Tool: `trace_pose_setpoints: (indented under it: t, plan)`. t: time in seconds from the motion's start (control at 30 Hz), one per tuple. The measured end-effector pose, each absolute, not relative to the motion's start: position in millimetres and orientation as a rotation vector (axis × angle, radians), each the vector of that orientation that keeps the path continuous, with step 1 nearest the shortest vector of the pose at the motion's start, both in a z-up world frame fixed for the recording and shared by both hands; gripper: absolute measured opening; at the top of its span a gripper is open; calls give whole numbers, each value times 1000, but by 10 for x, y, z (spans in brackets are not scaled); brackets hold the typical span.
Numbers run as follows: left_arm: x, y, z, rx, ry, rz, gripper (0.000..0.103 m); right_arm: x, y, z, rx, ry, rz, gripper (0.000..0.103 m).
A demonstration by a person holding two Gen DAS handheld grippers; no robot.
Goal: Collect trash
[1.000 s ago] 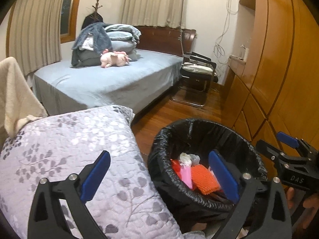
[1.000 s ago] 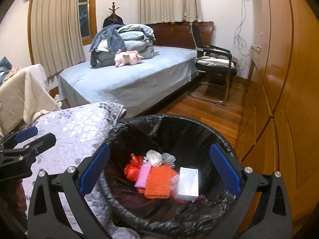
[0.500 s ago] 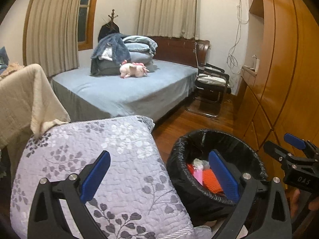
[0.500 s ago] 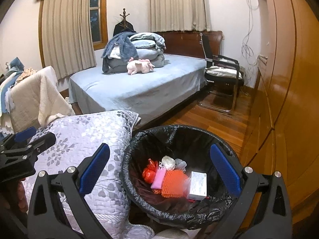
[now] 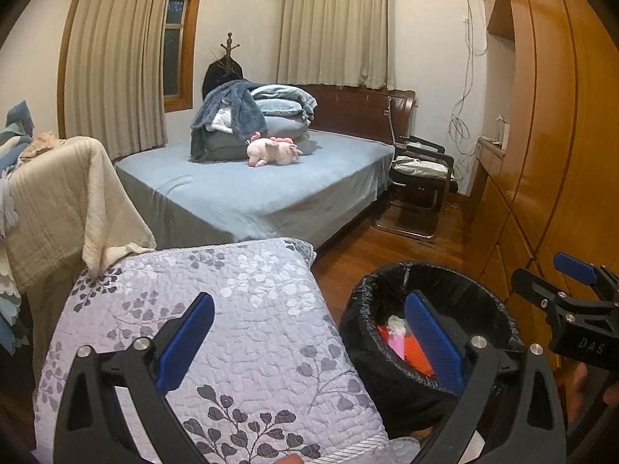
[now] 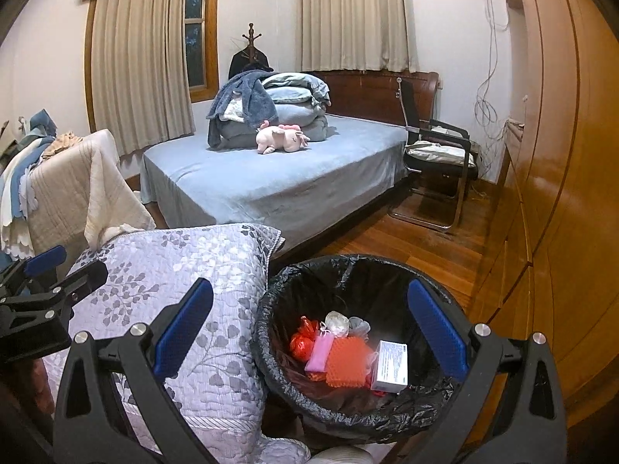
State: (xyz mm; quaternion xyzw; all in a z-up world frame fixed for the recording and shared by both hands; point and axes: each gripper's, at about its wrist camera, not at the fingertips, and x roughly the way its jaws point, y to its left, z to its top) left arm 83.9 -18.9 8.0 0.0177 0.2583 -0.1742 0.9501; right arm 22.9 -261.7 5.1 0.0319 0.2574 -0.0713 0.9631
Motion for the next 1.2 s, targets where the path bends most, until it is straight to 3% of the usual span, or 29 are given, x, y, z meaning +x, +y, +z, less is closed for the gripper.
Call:
trace_pose_setpoints:
  t: [1.2]
  plan:
    - [805, -157, 82, 44, 521, -344, 97, 254, -2494, 63, 45, 520, -137, 98]
